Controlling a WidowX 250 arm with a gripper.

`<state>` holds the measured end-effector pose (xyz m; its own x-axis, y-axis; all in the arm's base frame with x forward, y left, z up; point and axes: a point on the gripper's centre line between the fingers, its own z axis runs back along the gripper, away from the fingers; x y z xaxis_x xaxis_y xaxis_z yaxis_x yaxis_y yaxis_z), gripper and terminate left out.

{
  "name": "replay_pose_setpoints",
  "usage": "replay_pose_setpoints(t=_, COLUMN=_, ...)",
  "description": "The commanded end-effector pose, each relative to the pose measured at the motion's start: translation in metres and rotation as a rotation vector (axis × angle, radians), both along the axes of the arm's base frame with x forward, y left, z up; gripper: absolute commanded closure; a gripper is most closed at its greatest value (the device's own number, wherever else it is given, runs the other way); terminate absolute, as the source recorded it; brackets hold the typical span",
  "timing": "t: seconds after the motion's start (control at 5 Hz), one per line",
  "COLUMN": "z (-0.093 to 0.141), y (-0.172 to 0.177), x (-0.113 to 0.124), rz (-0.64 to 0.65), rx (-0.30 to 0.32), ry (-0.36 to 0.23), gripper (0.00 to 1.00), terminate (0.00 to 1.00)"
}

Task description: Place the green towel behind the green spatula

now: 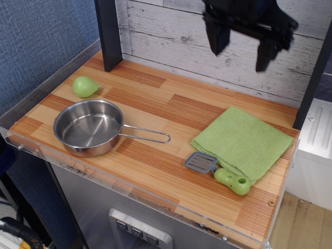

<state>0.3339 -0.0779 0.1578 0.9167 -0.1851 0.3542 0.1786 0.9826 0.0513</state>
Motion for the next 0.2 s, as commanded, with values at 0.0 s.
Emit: replay_pose_setpoints(t=0.0, z=0.0145, y=-0.0011, x=-0.0101, rz=-0.003, rx=-0.011, ry=-0.047, gripper=0.0, terminate=1.0)
